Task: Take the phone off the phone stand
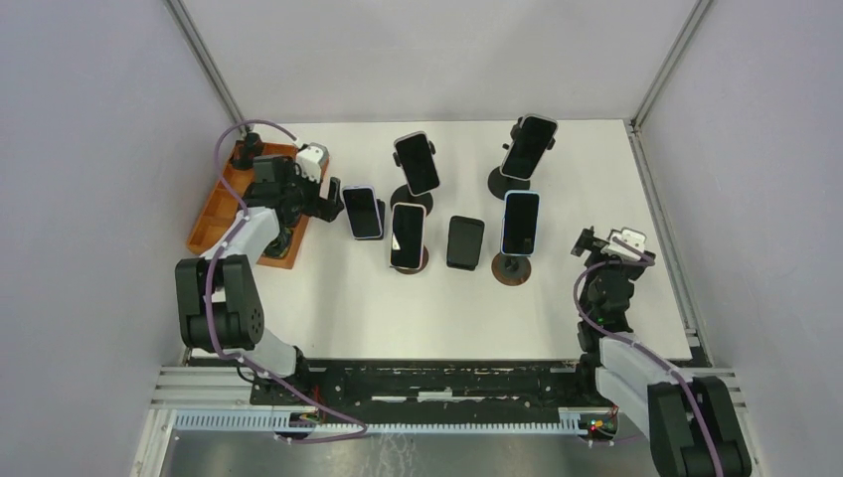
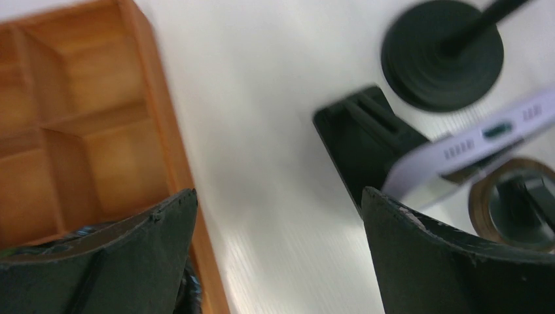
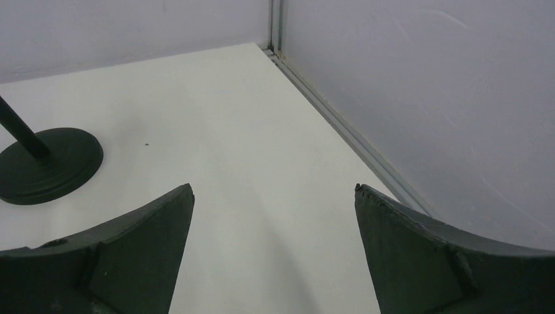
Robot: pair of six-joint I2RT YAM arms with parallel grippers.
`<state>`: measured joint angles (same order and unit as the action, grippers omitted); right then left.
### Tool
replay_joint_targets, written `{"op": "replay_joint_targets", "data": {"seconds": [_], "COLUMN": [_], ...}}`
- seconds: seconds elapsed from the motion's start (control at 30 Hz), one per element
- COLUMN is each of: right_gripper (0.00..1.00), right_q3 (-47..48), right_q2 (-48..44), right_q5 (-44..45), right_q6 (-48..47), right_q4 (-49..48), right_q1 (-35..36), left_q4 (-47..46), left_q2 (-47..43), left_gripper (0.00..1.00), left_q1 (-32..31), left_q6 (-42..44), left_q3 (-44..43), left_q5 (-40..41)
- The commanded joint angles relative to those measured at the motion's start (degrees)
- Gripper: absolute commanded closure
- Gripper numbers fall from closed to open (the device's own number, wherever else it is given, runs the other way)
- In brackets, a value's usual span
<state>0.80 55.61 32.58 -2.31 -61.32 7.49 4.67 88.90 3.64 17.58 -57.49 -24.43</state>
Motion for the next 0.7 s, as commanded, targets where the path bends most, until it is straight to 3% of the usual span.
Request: {"op": "replay_joint_targets", "data": {"seconds": [0.0,0.17,0.23,0.4,0.67], "right_gripper": [0.02,0.02,0.02,0.02,0.02], "right_q3": [6.1,16.41,19.64,21.88,24.97], "right_q2": [-6.93,-8.67,-8.45,-7.19,-7.87], "right_q5": [2.03,0.51,-5.06,-22.84,-21.89], "right_q6": [13.16,26.72,26.13,24.83,21.41], "right_q4": [27.42,47.43,51.25,50.15,52.84], "right_q1": [0.08,0.11,0.09,0.38,7.48], "left_q4": [14.71,22.15,25.97,25.78,14.85], "left_q2": [1.29,5.03,7.03,9.71,13.84], "left_gripper": [0.0,0.0,0.0,0.0,0.0], "left_q1": [1.18,5.38,6.31,6.27,4.77], "left_q6": [10.41,15.57,19.41,18.94,9.41], "left_q3": [-2.84,-5.56,-6.87,-7.59,-8.19], "left_q5": [-10.42,-17.94,-21.77,-29.22,-29.77]}}
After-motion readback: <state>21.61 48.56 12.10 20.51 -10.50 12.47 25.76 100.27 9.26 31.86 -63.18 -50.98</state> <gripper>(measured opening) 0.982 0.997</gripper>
